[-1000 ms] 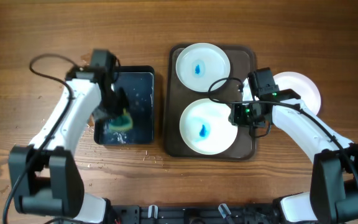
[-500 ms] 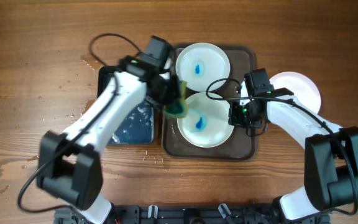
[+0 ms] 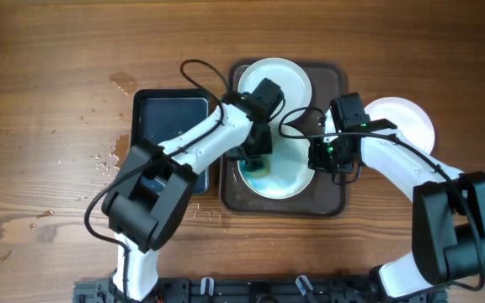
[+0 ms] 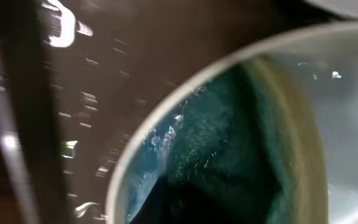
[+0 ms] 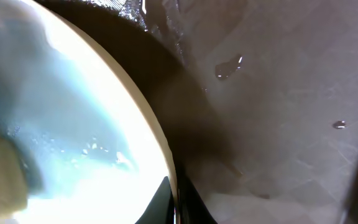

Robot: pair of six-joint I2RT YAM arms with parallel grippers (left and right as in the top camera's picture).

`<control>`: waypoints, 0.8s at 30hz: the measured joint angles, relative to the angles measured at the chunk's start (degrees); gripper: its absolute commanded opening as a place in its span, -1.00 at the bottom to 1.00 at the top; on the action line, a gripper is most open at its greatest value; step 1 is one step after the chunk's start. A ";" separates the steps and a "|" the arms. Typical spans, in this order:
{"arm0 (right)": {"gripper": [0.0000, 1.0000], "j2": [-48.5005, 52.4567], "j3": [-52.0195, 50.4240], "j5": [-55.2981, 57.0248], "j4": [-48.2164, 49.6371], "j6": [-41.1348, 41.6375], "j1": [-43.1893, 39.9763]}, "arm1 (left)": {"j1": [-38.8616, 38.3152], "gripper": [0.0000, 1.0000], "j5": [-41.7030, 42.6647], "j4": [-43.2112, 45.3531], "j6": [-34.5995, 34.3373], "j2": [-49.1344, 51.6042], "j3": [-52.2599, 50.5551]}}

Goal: Clean dirty plates on tray and stack at the side
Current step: 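Scrub the centered plate with the sponge while right gripper holds it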

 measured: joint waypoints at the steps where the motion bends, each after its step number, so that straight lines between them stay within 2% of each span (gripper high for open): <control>1: -0.91 0.00 0.00 -0.24 0.11 0.02 0.09 | 0.48 -0.92 -0.50 0.00 0.33 0.00 0.00; 3: -0.93 0.11 0.02 -0.35 0.13 0.28 0.22 | 1.05 -0.92 1.68 1.53 2.12 0.00 -0.15; 7: -0.91 0.11 0.02 0.33 -0.37 1.07 -0.55 | 3.39 -0.92 16.13 10.73 3.52 0.39 -1.18; 11: -0.92 0.11 0.02 0.52 -0.37 1.07 -0.55 | 0.02 -0.92 23.43 15.08 3.50 2.32 -1.20; 15: -0.91 0.09 0.02 0.90 -0.48 1.07 -0.55 | -1.53 -0.92 25.66 15.56 3.78 3.08 -1.05; 20: -0.91 0.09 0.02 0.92 -0.48 1.05 -0.55 | -4.28 -0.92 33.00 14.25 9.68 4.04 -1.05; 24: -0.91 0.09 0.02 0.63 -0.46 1.03 -0.37 | -2.32 -0.92 27.63 6.82 8.52 3.98 -0.02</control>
